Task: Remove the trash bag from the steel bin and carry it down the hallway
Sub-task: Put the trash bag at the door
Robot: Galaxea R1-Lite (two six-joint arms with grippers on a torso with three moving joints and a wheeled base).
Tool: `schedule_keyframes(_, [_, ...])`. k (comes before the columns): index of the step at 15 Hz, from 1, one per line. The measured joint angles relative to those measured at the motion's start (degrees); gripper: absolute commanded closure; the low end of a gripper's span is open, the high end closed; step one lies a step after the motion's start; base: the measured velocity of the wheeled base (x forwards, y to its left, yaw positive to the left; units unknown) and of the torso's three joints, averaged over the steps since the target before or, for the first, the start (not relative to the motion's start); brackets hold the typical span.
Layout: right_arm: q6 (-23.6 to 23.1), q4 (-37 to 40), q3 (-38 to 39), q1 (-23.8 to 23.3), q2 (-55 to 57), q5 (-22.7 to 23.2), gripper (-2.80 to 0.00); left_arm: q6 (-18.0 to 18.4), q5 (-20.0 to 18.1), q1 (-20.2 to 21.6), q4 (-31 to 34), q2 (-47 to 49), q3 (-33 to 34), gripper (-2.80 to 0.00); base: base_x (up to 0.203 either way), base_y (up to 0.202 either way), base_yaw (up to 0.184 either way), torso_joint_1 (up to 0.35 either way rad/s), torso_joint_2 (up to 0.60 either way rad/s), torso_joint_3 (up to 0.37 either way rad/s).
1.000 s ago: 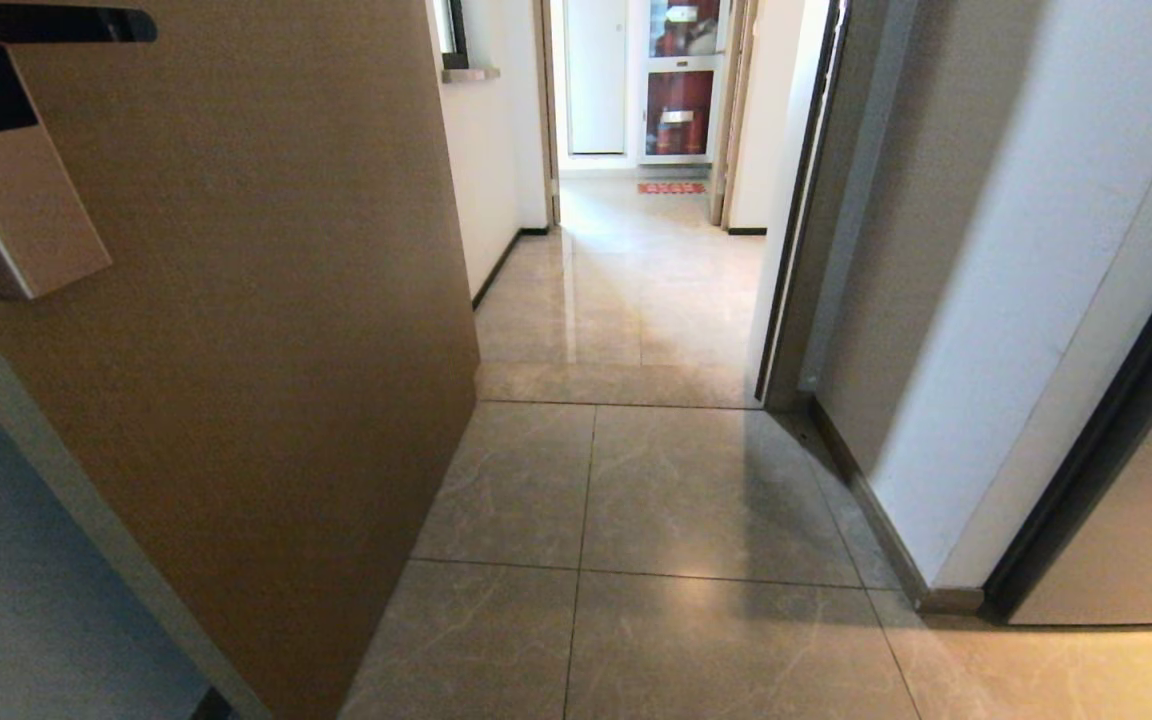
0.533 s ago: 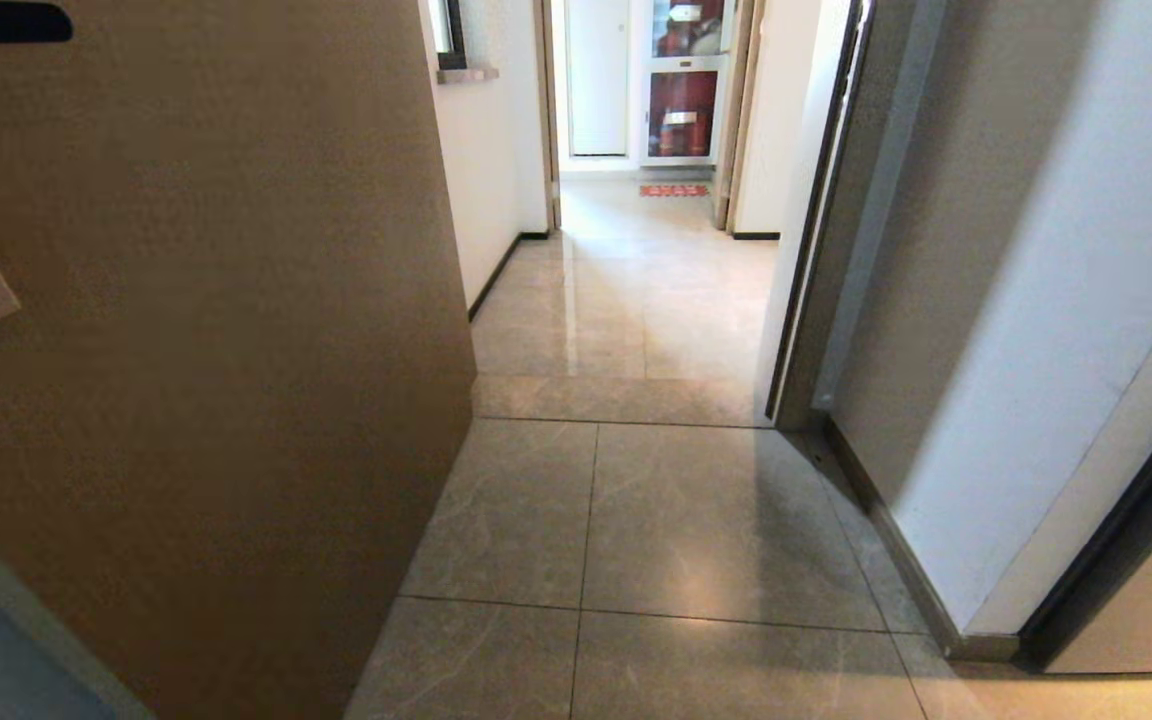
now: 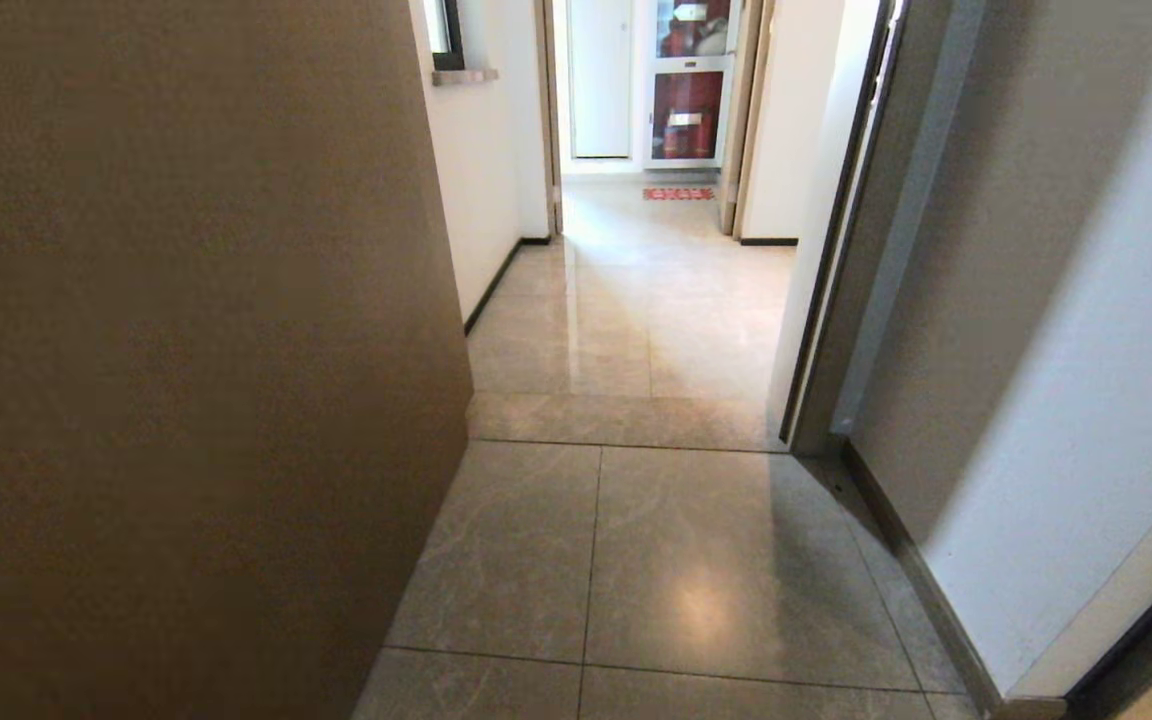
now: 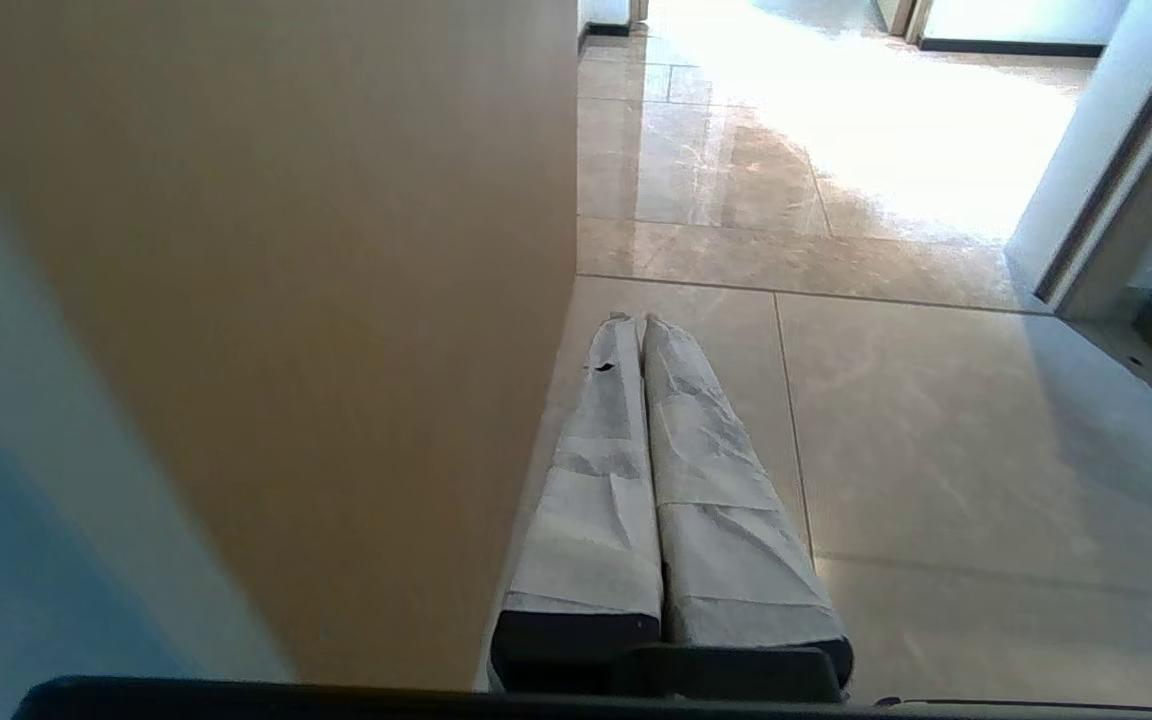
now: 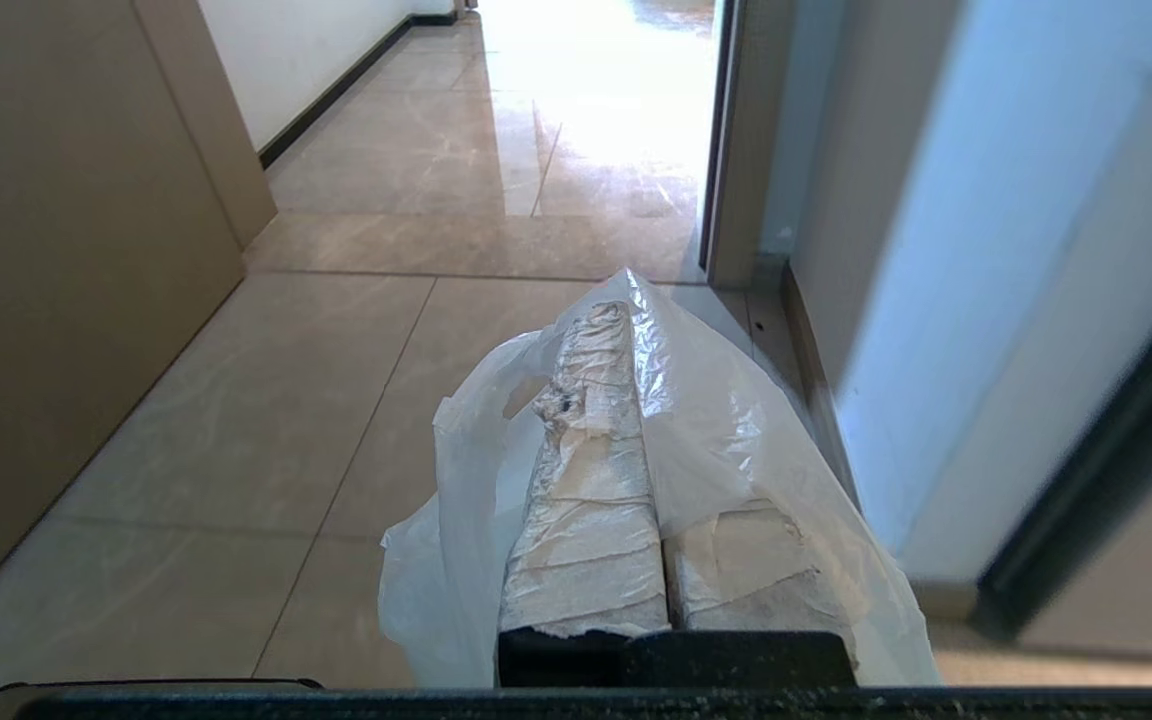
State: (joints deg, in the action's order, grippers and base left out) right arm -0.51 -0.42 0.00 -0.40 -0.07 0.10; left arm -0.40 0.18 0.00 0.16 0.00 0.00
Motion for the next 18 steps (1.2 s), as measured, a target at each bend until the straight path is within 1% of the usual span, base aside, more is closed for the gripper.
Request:
schedule_keyframes(4, [0.00, 0.00, 0.00, -0.01, 0.00, 0.00, 0.00, 0.13, 0.01, 0.00, 0.05, 0.00, 0.00, 0.00, 0.168, 0.000, 0.003, 0.005, 0.00, 0.003])
schedule_keyframes(9, [0.00, 0.00, 0.00, 0.02, 0.00, 0.02, 0.00, 0.30, -0.02, 0.00, 0.20, 0.00, 0.00, 0.00, 0.000, 0.000, 0.000, 0.000, 0.00, 0.000])
schedule_keyframes(11, [0.00, 0.00, 0.00, -0.12, 0.00, 0.04, 0.00, 0.28, 0.06, -0.10, 0.32, 0.00, 0.00, 0.00, 0.004, -0.100, 0.002, 0.002, 0.00, 0.002])
schedule_keyframes(15, [0.02, 0.00, 0.00, 0.02, 0.00, 0.01, 0.00, 0.40, -0.04, 0.00, 0.31, 0.00, 0.00, 0.00, 0.000, -0.157, -0.001, 0.003, 0.00, 0.001])
schedule_keyframes(18, [0.00, 0.00, 0.00, -0.08, 0.00, 0.01, 0.00, 0.30, -0.02, 0.00, 0.28, 0.00, 0.00, 0.00, 0.000, 0.000, 0.000, 0.000, 0.00, 0.000])
